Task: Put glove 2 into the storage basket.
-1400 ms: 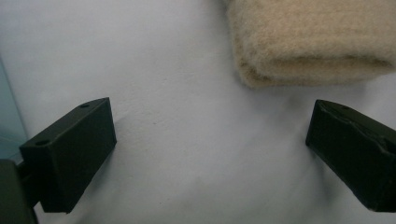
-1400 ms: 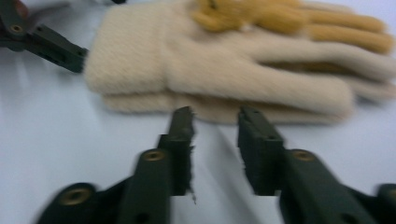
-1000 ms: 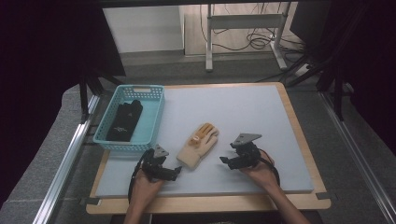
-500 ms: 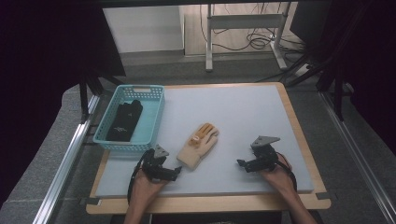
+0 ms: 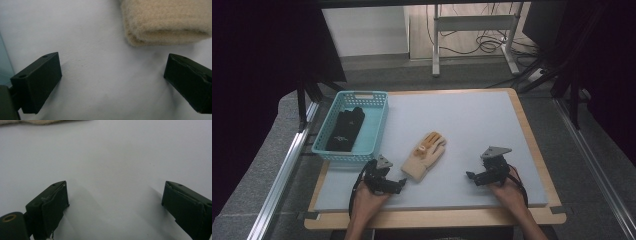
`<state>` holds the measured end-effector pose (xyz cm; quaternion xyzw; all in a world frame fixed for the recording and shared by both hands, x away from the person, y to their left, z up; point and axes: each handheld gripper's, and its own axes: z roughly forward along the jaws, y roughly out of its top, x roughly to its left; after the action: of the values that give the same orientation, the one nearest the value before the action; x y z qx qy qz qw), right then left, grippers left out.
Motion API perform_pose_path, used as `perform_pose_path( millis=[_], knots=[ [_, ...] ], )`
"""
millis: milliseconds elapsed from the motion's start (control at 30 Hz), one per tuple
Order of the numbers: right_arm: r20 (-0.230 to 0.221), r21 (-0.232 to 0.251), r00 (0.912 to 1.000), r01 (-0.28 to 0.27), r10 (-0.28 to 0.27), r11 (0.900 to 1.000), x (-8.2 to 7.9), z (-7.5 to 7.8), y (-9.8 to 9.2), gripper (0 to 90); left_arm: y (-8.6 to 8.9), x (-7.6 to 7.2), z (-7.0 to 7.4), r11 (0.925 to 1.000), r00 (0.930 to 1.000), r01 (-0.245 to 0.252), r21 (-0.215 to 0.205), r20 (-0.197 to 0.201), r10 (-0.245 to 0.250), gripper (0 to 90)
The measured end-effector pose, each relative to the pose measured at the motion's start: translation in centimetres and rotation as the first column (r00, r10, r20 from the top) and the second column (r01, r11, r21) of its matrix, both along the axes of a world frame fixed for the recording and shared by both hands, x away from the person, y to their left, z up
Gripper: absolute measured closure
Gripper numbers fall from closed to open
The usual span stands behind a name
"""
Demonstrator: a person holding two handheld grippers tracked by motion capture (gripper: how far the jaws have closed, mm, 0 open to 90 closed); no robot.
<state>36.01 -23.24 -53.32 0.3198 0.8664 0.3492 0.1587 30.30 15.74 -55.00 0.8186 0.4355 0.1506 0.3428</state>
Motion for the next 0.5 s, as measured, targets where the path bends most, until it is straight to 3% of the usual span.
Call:
perform_pose_path(
  millis=[167,500],
  knots=[
    [0.001,0.000,1.0000,0.001,-0.001,1.000,0.0,0.0,0.0,6.7,0.1,-0.1,0.5,0.9998,0.9998,0.019,-0.002,-0.006,-0.019,3.0],
    [0.000,0.001,1.0000,0.001,-0.001,1.000,0.0,0.0,0.0,6.7,-0.6,-0.2,3.4,0.9959,0.9980,0.063,-0.065,0.013,-0.062,1.0]
  ],
)
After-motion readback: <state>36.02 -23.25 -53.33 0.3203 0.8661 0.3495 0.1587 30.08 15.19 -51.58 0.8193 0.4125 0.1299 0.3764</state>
